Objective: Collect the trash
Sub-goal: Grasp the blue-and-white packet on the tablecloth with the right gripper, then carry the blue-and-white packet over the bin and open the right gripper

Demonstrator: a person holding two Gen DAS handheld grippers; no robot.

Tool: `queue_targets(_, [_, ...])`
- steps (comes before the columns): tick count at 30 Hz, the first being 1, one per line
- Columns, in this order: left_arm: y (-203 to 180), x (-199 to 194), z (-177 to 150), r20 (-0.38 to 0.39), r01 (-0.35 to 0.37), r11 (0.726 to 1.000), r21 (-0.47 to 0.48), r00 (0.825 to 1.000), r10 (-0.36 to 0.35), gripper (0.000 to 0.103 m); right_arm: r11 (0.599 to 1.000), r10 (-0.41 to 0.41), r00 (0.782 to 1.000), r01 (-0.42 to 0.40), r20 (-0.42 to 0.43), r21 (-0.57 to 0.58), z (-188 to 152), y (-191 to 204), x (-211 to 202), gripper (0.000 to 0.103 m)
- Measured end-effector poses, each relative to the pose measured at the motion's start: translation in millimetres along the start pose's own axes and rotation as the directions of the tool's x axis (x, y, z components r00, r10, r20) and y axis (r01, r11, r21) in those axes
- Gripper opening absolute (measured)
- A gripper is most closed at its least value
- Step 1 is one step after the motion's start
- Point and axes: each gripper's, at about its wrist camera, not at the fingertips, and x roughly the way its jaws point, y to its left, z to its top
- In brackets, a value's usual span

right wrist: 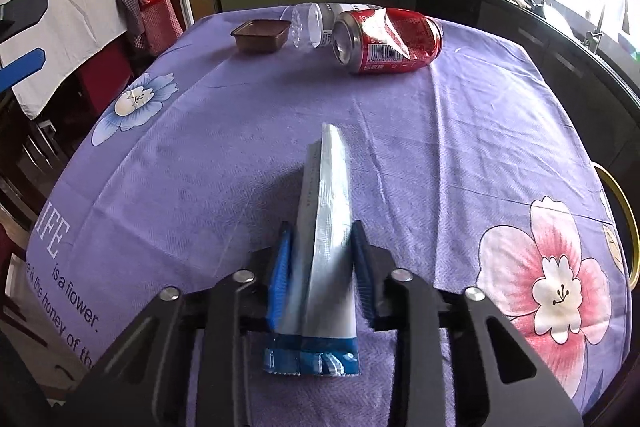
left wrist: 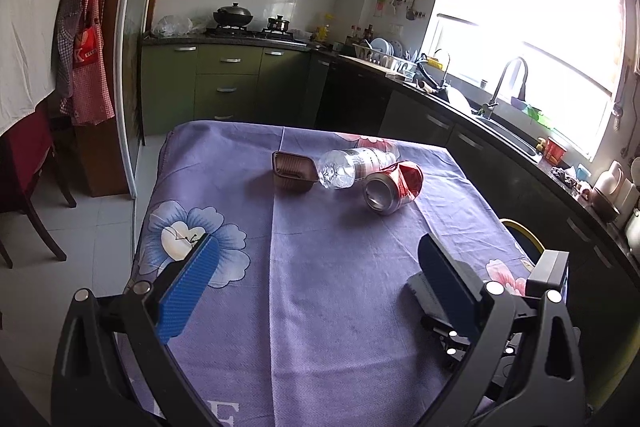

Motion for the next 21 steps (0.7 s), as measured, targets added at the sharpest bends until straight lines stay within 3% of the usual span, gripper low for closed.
queue_targets(15, [-15, 1, 0, -0.015, 0.015, 0.999, 0.039, 1.0, -0.014, 0.095, 0.999, 0.028, 0.998, -0.03, 0.052, 0.041, -5, -22, -29, 0.026])
queue_targets(21, [-24, 2, 1, -0.021, 0.019, 0.998, 0.058, 1.0, -0.018, 0.095, 0.992, -0.05, 0.992, 0.036, 0.12, 0.122, -3, -69, -59, 0.026])
